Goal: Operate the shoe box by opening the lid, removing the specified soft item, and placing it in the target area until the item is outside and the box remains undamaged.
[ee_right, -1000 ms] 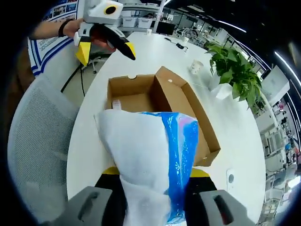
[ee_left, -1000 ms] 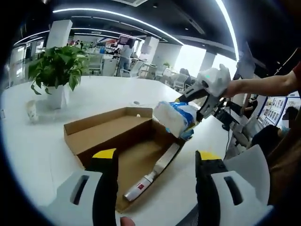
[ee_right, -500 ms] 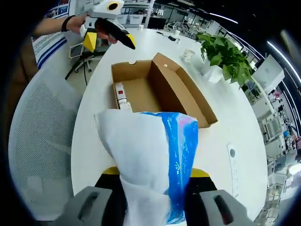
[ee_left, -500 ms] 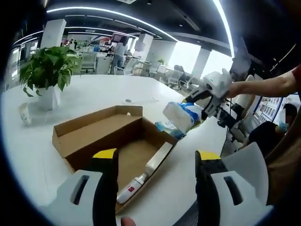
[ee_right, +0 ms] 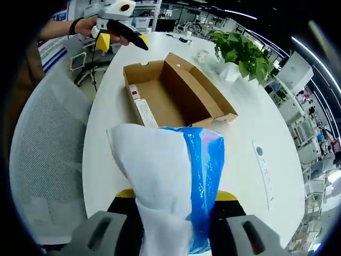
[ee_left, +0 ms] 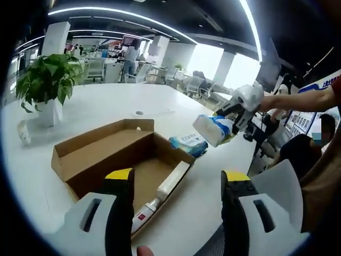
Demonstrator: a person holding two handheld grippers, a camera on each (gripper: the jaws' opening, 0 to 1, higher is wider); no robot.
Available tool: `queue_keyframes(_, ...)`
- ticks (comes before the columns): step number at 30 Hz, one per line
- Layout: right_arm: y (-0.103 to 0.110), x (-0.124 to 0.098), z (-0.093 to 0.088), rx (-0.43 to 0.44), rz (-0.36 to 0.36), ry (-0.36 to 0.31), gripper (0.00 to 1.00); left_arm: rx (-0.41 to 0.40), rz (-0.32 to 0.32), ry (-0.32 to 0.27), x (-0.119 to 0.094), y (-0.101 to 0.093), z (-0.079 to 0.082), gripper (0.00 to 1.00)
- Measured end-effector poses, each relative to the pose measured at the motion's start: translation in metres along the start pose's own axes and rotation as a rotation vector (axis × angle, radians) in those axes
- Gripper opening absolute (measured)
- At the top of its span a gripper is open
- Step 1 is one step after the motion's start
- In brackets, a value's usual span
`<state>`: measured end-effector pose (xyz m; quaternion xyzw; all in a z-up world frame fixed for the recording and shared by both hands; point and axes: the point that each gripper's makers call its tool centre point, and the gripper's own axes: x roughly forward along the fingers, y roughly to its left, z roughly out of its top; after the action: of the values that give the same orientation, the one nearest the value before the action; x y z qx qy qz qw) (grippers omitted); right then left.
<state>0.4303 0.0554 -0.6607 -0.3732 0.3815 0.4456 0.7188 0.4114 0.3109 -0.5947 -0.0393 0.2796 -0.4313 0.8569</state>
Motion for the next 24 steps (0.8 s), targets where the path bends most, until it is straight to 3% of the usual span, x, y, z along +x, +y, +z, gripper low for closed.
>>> queue_keyframes(7,-0.003,-0.007,-0.025,0.005,-0.003,0.034,0.45,0.001,-0.001,0.012,0.002,-0.002,-0.004,0.66)
queue_keyframes(24,-0.034,-0.012,-0.096,-0.011,-0.012,0.156,0.46,-0.006,0.025,0.024,-0.004,0.008,-0.006,0.66)
